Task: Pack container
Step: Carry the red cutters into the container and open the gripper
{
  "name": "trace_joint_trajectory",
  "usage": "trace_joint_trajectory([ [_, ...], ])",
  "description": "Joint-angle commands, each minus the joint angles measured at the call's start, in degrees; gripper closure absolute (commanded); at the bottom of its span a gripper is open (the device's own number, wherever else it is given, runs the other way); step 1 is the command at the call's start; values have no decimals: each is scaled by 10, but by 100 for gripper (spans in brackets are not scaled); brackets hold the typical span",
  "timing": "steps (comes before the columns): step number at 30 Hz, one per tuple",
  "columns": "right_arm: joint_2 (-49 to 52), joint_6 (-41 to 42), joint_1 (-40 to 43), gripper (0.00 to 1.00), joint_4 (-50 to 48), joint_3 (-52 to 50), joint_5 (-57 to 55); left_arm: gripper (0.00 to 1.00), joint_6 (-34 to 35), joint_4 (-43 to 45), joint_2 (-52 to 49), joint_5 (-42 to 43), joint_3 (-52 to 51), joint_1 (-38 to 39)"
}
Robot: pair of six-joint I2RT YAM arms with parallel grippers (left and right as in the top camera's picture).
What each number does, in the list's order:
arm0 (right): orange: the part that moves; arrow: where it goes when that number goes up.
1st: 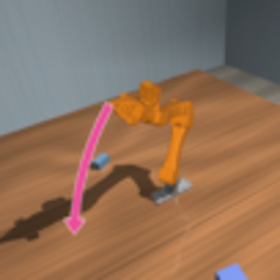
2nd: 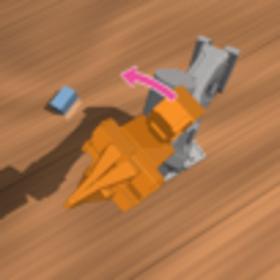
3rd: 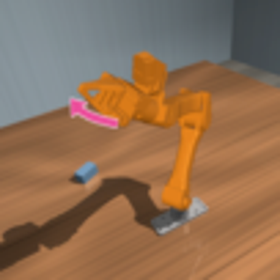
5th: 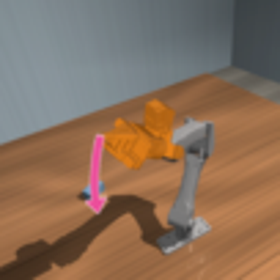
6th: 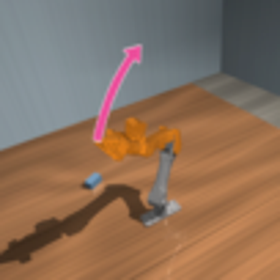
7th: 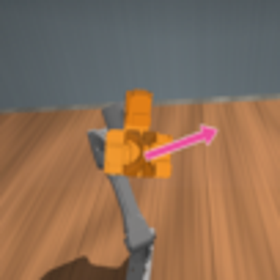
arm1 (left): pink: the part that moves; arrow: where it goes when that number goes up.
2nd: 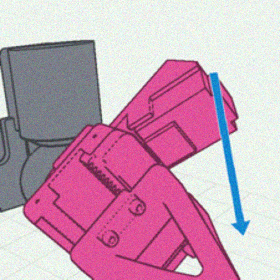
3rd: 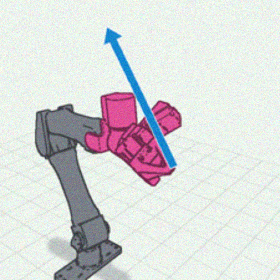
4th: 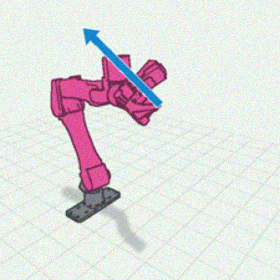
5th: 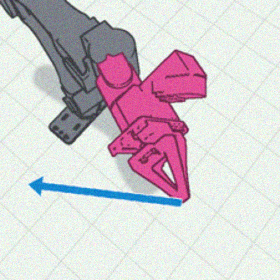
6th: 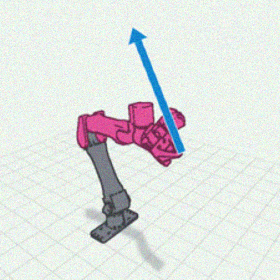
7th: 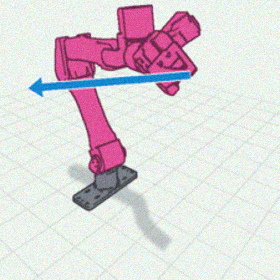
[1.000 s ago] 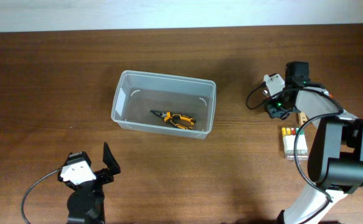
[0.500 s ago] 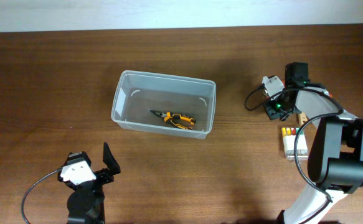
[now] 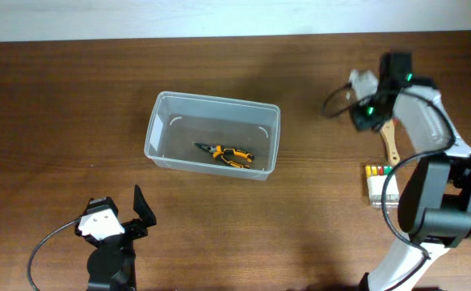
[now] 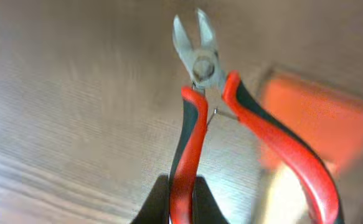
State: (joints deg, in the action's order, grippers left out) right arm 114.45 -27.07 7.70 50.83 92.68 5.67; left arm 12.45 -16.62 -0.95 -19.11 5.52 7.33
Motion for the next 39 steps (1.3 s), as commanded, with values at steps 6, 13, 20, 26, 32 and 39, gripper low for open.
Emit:
trace_joint_trajectory([
  [6, -9, 5, -93, 96, 161, 312, 68, 1, -5, -1, 3, -2, -2, 2],
  [13, -9, -31, -217, 96, 228, 381, 68, 1, -5, -1, 3, -2, -2, 2],
  [20, -5, -81, -345, 96, 240, 348, 52, 1, -5, -1, 3, -2, -2, 2],
  [26, 7, -81, -404, 96, 202, 278, 38, 1, -5, -1, 3, -2, -2, 2],
  [32, 28, -65, -414, 96, 110, 185, 38, 1, -5, -1, 3, -2, -2, 2],
  [39, 64, -52, -414, 96, 53, 153, 43, 1, -5, -1, 3, -2, -2, 2],
])
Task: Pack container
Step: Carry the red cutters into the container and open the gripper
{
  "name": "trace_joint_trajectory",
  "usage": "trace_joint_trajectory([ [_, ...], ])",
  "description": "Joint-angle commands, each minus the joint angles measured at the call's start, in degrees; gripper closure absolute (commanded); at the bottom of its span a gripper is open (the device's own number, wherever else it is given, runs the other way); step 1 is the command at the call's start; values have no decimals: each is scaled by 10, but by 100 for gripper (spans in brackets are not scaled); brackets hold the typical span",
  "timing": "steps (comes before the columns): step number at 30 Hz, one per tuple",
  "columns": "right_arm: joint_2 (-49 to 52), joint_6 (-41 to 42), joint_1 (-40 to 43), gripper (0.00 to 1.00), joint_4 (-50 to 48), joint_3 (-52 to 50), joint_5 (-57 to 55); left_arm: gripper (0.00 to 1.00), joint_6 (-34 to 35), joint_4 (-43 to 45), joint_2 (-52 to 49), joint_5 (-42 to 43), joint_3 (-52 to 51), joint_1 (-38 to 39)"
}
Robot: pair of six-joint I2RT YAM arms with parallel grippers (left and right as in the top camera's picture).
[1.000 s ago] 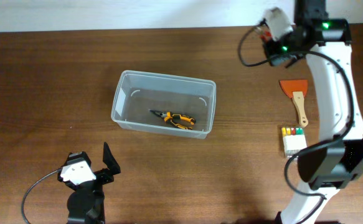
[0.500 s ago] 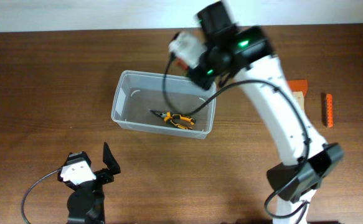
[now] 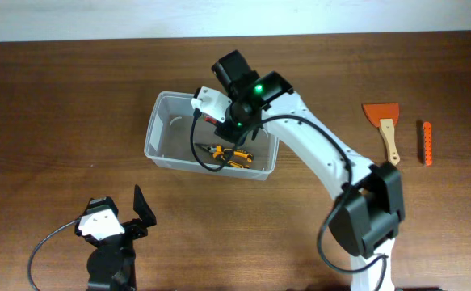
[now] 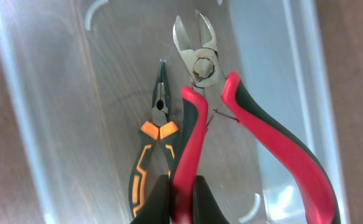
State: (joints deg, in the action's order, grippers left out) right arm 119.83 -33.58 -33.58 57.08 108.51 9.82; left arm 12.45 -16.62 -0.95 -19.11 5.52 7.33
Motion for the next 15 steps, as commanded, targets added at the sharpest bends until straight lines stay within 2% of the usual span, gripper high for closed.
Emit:
trace_joint_trajectory([
  [1, 18, 13, -1, 96, -10, -5, 1, 1, -5, -1, 3, -2, -2, 2],
  [9, 68, 15, -1, 95, -14, -5, 10, 1, -5, -1, 3, -2, -2, 2],
  [15, 77, 28, -1, 79, -16, -5, 12, 1, -5, -1, 3, -2, -2, 2],
])
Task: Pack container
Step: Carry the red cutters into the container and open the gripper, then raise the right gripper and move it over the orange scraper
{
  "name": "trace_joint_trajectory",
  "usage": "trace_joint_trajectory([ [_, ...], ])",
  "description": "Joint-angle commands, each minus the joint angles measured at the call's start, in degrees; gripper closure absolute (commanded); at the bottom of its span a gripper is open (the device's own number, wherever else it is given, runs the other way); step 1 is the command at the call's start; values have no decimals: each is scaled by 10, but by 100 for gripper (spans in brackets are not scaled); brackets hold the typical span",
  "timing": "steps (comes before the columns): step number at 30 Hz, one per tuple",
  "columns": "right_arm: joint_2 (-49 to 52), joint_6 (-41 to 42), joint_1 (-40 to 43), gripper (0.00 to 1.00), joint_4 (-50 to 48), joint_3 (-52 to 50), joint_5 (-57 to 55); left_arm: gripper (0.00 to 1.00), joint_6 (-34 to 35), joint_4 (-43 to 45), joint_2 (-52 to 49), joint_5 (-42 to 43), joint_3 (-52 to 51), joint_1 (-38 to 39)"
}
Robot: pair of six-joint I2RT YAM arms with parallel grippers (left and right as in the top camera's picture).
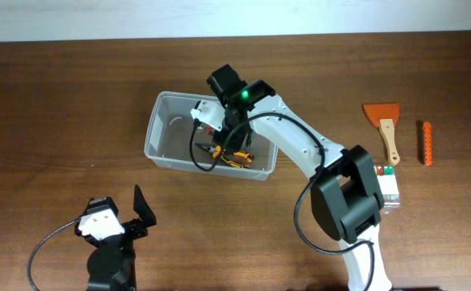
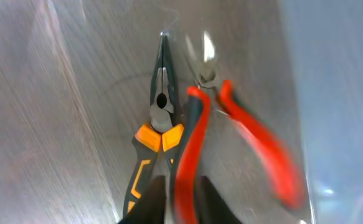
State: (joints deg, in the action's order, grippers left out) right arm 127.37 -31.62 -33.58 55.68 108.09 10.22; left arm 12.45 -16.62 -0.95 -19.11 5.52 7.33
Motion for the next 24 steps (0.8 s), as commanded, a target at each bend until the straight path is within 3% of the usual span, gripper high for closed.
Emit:
trace_joint_trajectory([
  [1, 1, 8, -1, 77, -2, -1, 8, 1, -5, -1, 3, -2, -2, 2],
  [2, 1, 8, -1, 73, -2, -1, 8, 1, -5, -1, 3, -2, -2, 2],
  [3, 1, 8, -1, 50, -2, -1, 8, 1, -5, -1, 3, -2, -2, 2],
  [5, 1, 9, -1, 44, 0, 0, 8, 1, -5, -1, 3, -2, -2, 2],
  [9, -14, 54, 3, 43, 33, 34, 7, 1, -5, -1, 3, -2, -2, 2],
  [14, -49, 160, 36, 42, 119, 149, -35, 1, -5, -1, 3, -2, -2, 2],
  [19, -73, 205, 113, 39, 252, 290, -127, 1, -5, -1, 3, -2, -2, 2],
  [24, -88, 215, 214, 43, 333, 352, -176, 1, -5, -1, 3, -2, -2, 2],
])
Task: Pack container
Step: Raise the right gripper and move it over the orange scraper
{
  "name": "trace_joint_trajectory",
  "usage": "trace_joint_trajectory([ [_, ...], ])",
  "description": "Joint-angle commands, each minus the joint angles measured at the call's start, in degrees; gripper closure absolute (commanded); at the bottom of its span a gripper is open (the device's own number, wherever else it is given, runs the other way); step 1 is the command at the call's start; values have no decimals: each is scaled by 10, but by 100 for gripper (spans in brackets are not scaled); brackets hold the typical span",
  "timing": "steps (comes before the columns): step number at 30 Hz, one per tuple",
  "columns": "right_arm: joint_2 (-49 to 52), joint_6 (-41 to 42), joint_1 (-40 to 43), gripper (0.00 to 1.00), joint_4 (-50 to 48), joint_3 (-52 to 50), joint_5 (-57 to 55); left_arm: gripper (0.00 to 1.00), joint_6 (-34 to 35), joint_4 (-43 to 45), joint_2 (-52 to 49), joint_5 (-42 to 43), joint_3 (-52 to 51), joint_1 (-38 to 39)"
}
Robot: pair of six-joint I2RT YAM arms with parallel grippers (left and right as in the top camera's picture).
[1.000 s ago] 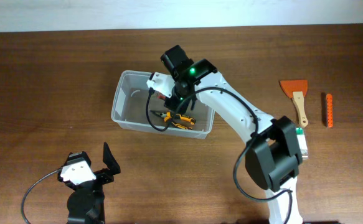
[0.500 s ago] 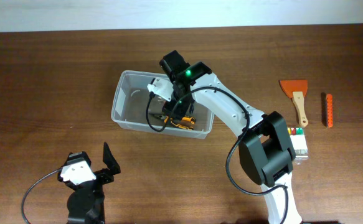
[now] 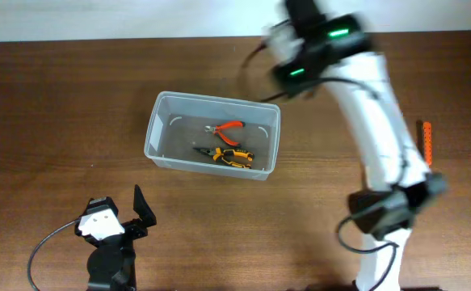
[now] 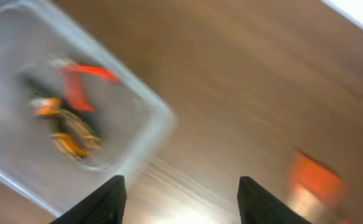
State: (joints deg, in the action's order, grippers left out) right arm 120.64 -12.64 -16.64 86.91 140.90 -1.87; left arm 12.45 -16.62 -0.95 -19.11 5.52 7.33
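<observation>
The clear plastic container (image 3: pixel 159 141) stands left of centre on the table. Inside lie the red-handled cutters (image 3: pixel 227 127) and, beside them, orange-and-black pliers (image 3: pixel 229 155). Both also show blurred in the right wrist view: the cutters (image 4: pixel 81 84) and the pliers (image 4: pixel 66 132). My right gripper (image 3: pixel 288 55) is high above the table, just beyond the container's far right corner, blurred by motion. In its own view the right gripper (image 4: pixel 181 196) is open and holds nothing. My left gripper (image 3: pixel 140 212) rests near the front left, open and holding nothing.
An orange stick (image 3: pixel 425 142) lies at the right edge behind the right arm. A blurred orange scraper (image 4: pixel 315 177) shows at the right in the wrist view. Bare wooden table (image 3: pixel 57 97) surrounds the container.
The right gripper was down in the container, open around the red cutters beside the pliers. Now the cutters lie free in the container and the gripper is high, off past the container's right end.
The right gripper held the red cutters at the table's far right by the scraper. Then it held them over the container above the pliers. Then it was low inside, its jaws open around the cutters. Now they lie there and the open gripper is away. The left arm stayed put.
</observation>
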Motion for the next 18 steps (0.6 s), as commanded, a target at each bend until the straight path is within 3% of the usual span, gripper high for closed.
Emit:
trace_joint_trajectory([
  [1, -23, 25, 71, 43, 37, 27, -55, 1, -5, -1, 3, -2, -2, 2],
  [8, -22, 24, 209, 42, 84, 11, -54, 1, -5, -1, 3, -2, -2, 2],
  [18, -19, 14, 316, 36, -28, -129, -46, 1, -5, -1, 3, -2, -2, 2],
])
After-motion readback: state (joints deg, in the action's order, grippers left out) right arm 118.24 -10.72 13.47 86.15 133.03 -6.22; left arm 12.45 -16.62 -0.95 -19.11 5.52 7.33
